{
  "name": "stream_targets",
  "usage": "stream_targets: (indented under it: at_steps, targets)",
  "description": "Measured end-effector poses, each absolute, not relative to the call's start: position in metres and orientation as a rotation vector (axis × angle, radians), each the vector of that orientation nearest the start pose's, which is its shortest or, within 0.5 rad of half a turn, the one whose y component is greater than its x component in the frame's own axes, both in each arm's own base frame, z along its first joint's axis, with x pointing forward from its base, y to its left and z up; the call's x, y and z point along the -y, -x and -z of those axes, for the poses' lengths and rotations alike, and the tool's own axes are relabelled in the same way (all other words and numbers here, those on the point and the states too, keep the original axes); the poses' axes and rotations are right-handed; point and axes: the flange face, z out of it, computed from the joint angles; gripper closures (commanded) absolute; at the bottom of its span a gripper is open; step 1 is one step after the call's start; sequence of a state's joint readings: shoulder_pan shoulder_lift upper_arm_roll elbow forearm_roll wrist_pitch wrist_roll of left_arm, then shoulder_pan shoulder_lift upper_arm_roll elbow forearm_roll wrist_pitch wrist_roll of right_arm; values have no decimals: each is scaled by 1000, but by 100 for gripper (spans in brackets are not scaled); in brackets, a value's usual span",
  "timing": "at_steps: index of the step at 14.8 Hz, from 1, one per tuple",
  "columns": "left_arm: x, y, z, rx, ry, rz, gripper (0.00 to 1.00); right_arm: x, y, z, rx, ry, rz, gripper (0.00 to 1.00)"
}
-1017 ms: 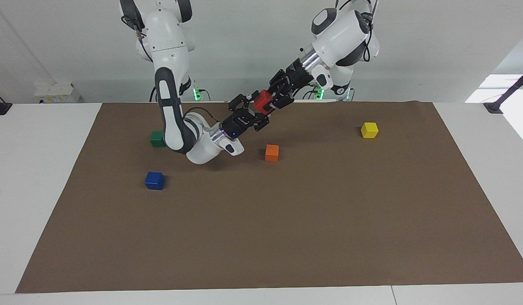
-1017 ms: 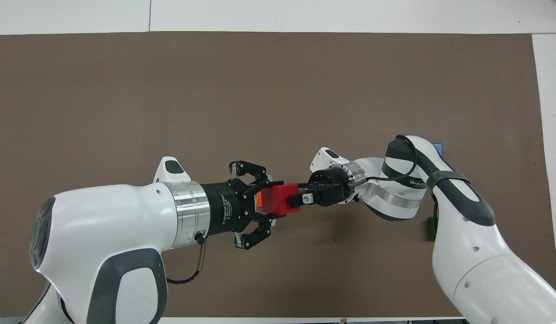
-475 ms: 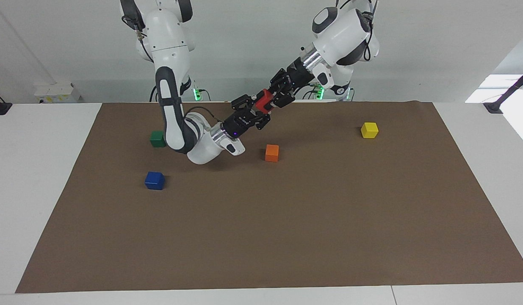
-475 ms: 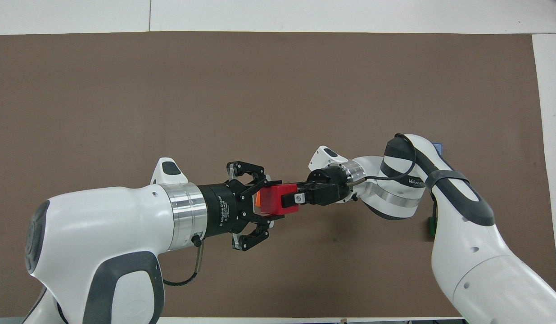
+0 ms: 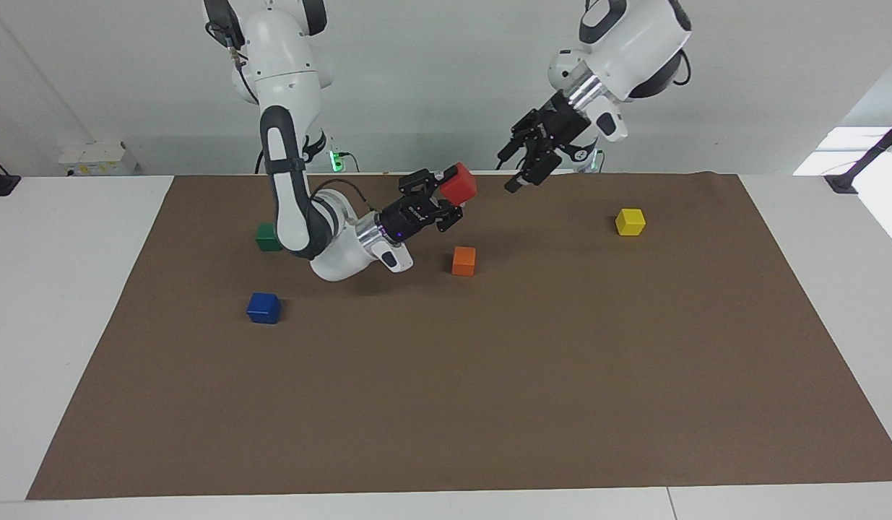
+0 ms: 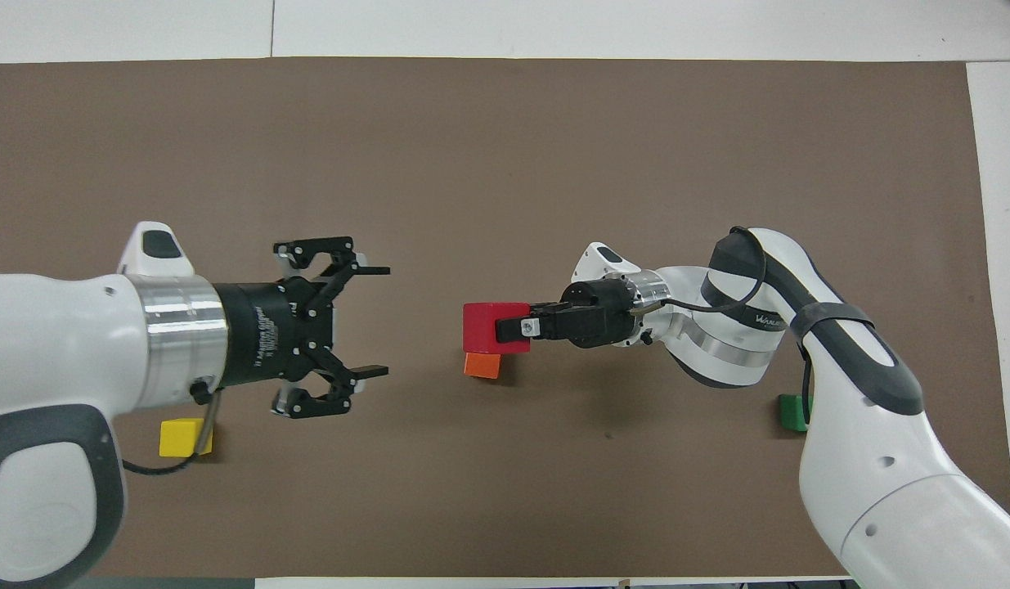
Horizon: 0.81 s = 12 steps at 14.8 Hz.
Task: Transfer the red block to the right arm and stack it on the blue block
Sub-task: 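Open the left gripper and withdraw it while the right gripper holds, then carry the red block with the right gripper over the blue block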
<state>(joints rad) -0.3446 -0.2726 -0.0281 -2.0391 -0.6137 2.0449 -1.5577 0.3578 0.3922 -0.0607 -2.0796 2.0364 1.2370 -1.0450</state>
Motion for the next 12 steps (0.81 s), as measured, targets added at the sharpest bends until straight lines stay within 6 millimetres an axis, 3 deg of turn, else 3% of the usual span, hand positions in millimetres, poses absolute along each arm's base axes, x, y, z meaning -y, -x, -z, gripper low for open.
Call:
stream_targets:
  at_steps: [2,5,7,8,12]
  targets:
    - [165,-477,-604,-1550,-2065,271,0,-269,-530,-356,190,1171,19,100]
    - [86,-500,-597,-1322,-2267,56,0,-236,-547,-384,217,1396,10,100]
    - [44,-508,-596,-1199,-2443,-41,0,-213,-552,-398,259,1583,1,100]
    - [33,-511,-599,-1147,-2558,-71,0,-202,-554,-405,280,1679,0,100]
    - [24,-523,-623,-776,-2918,-43,0,-161,-562,-427,354,2012,-14,100]
